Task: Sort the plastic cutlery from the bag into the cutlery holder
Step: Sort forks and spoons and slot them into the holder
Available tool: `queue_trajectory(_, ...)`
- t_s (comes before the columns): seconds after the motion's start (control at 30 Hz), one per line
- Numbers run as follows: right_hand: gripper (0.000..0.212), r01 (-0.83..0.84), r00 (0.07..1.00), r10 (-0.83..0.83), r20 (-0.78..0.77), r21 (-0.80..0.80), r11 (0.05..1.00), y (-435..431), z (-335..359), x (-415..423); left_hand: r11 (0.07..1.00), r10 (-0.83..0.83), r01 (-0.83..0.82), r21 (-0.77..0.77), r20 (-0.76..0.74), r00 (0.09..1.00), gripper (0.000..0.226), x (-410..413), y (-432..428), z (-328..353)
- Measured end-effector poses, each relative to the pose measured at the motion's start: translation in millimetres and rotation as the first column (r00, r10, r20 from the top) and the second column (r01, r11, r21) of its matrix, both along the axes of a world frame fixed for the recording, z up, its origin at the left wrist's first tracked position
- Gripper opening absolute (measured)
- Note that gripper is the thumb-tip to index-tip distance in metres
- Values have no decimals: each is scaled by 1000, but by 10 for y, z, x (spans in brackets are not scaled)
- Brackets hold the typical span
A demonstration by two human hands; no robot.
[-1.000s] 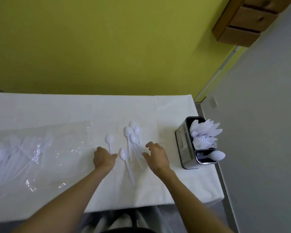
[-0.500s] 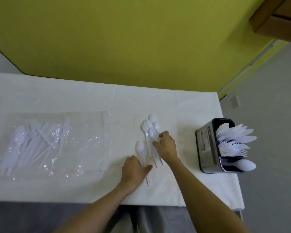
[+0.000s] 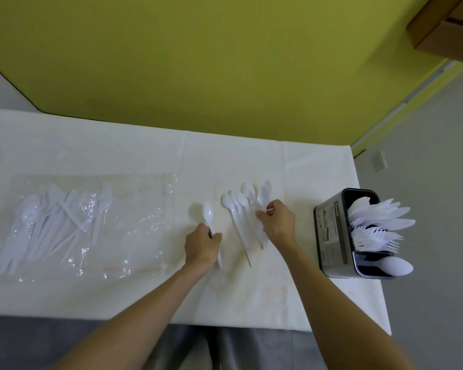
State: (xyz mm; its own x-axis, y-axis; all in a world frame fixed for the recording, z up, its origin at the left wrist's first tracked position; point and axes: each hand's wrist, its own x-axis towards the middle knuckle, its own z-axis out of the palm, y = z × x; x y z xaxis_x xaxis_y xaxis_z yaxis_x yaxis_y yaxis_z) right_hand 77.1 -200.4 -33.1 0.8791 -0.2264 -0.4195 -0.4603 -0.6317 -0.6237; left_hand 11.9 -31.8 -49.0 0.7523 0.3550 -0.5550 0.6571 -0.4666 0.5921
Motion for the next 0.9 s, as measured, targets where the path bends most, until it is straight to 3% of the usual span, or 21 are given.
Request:
queue_trajectory(0.1,36,-131,991,129,-28,-100,986,111,-21,46,999,18,-17,-28,20,1000,24,147,12,28)
queue_trajectory(0.23,16,-173,983,157,-90,-203,964,149,-61,92,999,-23,23,-42,12,1000,24,292,-47,70)
queue_trajectory(0.33,26,-181,977,151,-149,-217,959,65,-101,52,995,-97,97,-33,9,995,24,376,-158,68)
queue_trajectory(0.57,23,-162,971,121,-204,-196,967,-169,-98,-122,979,-168,171,111,-28,985,63,517,-417,53)
queue_trajectory(0.73,26,-131,976,98,-195,-163,978,-211,-54,-131,958,-244,242,151,-7,970,51,493,-438,-2)
queue_trajectory(0.9,21,-114,972,82,-220,-138,984,-225,-17,-129,966,-242,245,86,-40,969,33,527,-362,14)
